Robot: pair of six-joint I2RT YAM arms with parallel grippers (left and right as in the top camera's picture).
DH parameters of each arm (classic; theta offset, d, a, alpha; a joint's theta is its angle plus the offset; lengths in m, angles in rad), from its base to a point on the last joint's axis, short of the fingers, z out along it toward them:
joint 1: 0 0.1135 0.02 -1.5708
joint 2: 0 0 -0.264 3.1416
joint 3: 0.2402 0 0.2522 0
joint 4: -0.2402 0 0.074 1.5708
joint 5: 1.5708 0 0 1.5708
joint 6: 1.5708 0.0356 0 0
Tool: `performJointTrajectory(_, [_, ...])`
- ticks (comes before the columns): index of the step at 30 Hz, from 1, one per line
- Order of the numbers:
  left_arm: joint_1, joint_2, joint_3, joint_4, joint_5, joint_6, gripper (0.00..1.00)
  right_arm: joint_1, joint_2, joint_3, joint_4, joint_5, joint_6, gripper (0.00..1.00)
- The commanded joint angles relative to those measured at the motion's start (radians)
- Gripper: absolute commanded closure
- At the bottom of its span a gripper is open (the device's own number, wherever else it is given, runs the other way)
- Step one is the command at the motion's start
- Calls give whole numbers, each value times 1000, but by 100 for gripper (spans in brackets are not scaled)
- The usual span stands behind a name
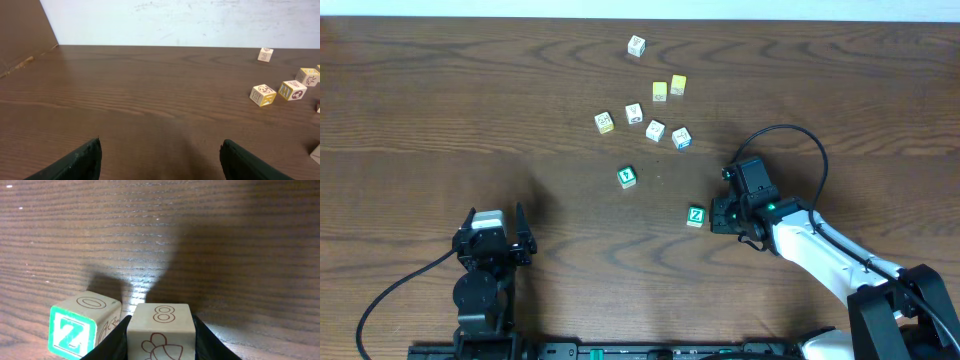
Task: Lift 4 blocks
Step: 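Carry the 8 block beside the Z block and release it, then reach the right gripper to the cluster and grasp the yellow-topped block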
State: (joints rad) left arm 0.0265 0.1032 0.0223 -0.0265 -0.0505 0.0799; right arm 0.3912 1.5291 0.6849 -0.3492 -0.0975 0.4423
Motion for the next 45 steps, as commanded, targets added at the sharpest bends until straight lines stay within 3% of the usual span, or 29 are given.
performJointTrajectory(1, [7, 1, -18, -37, -9, 9, 24, -3, 3, 1, -12, -5, -6, 67])
performJointTrajectory(7, [7, 1, -18, -37, -9, 9, 24, -3, 3, 1, -34, -5, -6, 66])
performJointTrajectory(14, [7, 1, -18, -37, -9, 9, 24, -3, 3, 1, -4, 3, -18, 51])
performJointTrajectory(21, [7, 1, -18, -37, -9, 9, 24, -3, 3, 1, 14, 49, -17, 49])
performJointTrajectory(28, [7, 1, -18, -37, -9, 9, 24, -5, 3, 1, 61, 74, -10, 48])
performJointTrajectory(38, [7, 1, -18, -37, -9, 9, 24, -8, 3, 36, 108, 84, -66, 58])
performJointTrajectory(41, [7, 1, -18, -37, -9, 9, 24, -8, 3, 103, 79, 59, -187, 41])
performJointTrajectory(45, [7, 1, -18, -37, -9, 9, 24, -8, 10, 220, 10, 67, -246, 33])
